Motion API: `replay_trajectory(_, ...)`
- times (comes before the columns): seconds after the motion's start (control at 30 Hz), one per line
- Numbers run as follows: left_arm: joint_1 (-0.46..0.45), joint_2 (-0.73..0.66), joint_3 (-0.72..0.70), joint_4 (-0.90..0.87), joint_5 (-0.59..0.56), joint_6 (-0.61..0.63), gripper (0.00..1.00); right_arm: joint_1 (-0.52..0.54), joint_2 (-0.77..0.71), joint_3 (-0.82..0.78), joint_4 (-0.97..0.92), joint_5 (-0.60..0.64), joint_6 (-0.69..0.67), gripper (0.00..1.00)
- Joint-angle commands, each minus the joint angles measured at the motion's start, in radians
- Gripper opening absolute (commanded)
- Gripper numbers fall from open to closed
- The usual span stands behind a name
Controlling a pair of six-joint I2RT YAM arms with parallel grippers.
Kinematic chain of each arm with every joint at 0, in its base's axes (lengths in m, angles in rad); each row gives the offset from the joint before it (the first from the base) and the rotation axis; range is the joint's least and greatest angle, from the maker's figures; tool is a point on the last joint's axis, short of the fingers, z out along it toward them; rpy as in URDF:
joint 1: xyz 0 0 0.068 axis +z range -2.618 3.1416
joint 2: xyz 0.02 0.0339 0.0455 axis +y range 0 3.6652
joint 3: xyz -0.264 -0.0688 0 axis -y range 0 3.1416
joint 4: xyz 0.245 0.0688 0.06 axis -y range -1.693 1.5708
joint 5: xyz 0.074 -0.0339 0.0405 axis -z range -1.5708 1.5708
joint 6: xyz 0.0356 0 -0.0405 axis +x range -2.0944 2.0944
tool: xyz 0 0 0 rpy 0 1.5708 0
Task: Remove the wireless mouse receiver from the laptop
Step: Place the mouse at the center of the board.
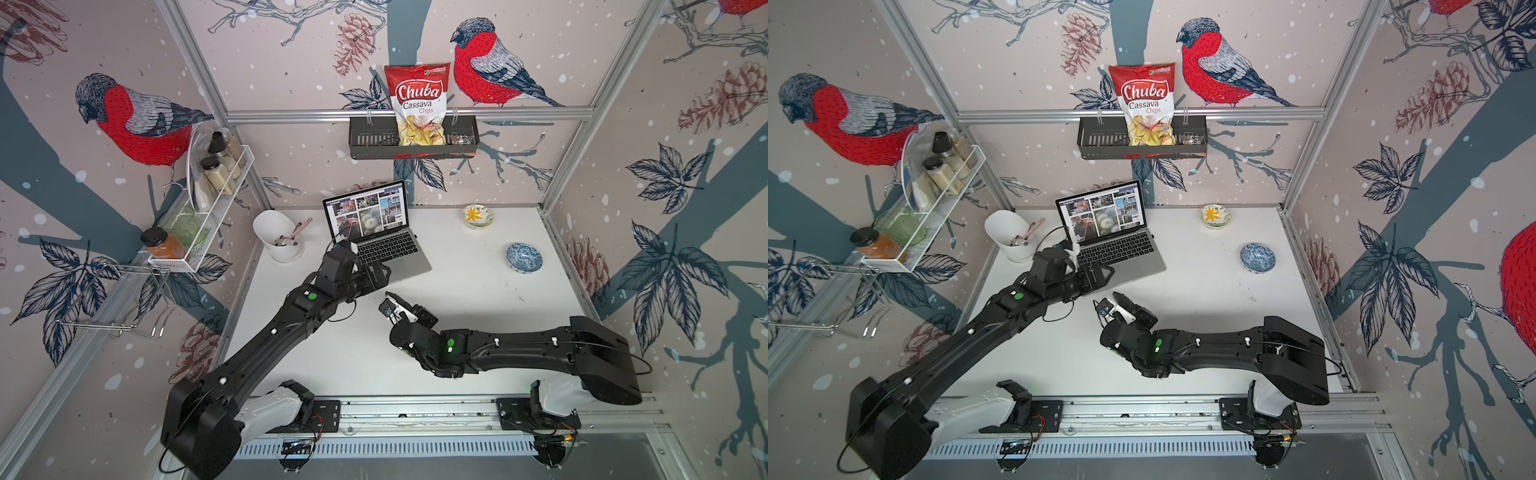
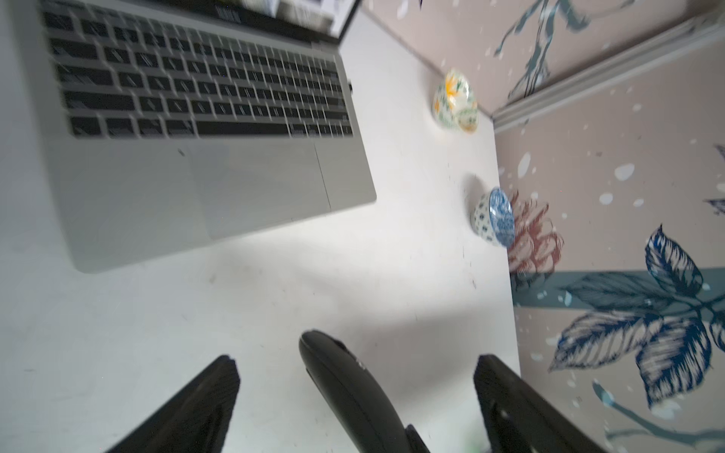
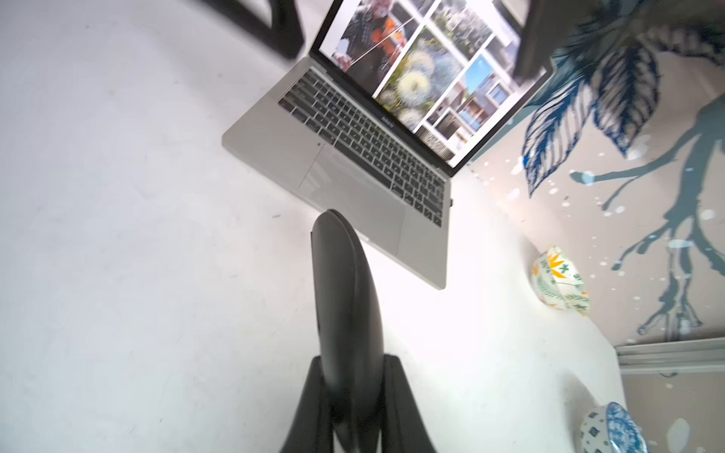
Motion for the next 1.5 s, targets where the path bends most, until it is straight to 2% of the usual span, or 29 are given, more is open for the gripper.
replay_trajectory(0.0,-0.002,-0.116,-0.056,0.111,-0.276,0.030,0.97,-0.009,-0.039,-0.022,-0.088,-0.171,0.101,0.00)
replay_trajectory(0.1,-0.002,-0.192,-0.076,0.108,-0.349,0.060,0.97,-0.034,-0.099,-0.052,-0.102,-0.284,0.139,0.00)
replay_trajectory(0.23,-0.002,-0.184,-0.031,-0.012,-0.418,0.096,0.98,-0.091,-0.198,-0.096,-0.101,-0.435,0.200,0.00)
replay_trajectory(0.4,-0.002,-0.151,-0.036,-0.056,-0.405,0.103,0.98,-0.238,-0.329,-0.164,-0.077,-0.669,0.370,0.00)
replay_trajectory(0.57,-0.002,-0.109,-0.038,-0.087,-0.412,0.119,0.98,-0.367,-0.395,-0.248,-0.010,-0.943,0.568,0.00)
replay_trajectory(0.77,-0.002,-0.097,-0.047,-0.096,-0.421,0.135,0.98,-0.401,-0.407,-0.391,0.159,-1.140,0.770,0.00)
replay_trajectory(1.03,-0.002,-0.057,-0.055,-0.093,-0.399,0.141,0.98,-0.402,-0.380,-0.544,0.344,-1.167,0.878,0.00)
replay_trajectory(1.47,-0.002,-0.021,-0.073,-0.075,-0.375,0.134,0.98,-0.405,-0.222,-0.612,0.440,-1.156,0.907,0.00)
